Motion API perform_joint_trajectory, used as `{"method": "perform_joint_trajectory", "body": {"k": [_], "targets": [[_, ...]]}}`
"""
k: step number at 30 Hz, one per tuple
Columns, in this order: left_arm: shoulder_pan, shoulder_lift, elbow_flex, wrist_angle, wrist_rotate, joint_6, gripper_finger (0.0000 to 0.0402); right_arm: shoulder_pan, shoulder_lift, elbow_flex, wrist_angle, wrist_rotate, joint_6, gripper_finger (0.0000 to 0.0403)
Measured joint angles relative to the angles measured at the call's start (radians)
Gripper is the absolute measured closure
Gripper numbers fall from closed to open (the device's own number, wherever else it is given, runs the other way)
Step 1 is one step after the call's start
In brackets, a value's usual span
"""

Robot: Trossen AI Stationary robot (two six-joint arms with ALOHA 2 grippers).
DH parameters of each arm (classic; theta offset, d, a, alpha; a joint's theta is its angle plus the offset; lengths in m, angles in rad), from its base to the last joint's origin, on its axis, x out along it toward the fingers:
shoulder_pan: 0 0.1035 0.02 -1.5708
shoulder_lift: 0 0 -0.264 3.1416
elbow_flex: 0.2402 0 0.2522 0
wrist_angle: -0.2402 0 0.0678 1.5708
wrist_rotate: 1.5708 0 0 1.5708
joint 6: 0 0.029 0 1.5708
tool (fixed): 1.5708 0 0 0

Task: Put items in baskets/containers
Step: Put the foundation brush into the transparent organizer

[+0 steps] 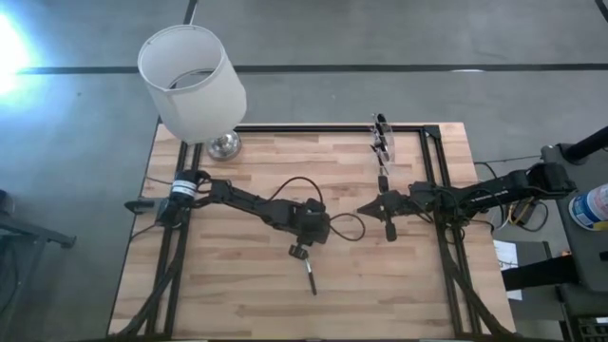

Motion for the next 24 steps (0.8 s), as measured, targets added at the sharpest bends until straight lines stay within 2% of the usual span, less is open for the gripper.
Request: {"method": "perform_joint_trajectory", "body": {"k": [4, 9, 14, 19, 24], "targets": [[-0.001, 0.0, 0.0, -0.003, -0.01, -0.006, 0.033, 0.0, 0.0, 0.0, 0.001, 0.0, 0.001, 0.0394], [-0.002, 0.0, 0.0, -0.021, -0.009, -0.016, 0.0391, 0.0, 0.0, 0.0, 0.001, 0.0, 0.001, 0.0394], [0.0, -0.023, -0.004, -0.056, -0.027, -0.065, 0.0399, 0.0, 0.0, 0.0, 0.001, 0.0, 0.002, 0.0394], [0.003, -0.108, -0.022, -0.052, -0.029, -0.111, 0.04, 0.0, 0.0, -0.004, 0.001, 0.0, 0.001, 0.0394], [0.004, -0.248, -0.158, 0.092, -0.053, -0.171, 0.0401, 0.0, 0.0, -0.01, 0.0, 0.0, -0.003, 0.0394]]}}
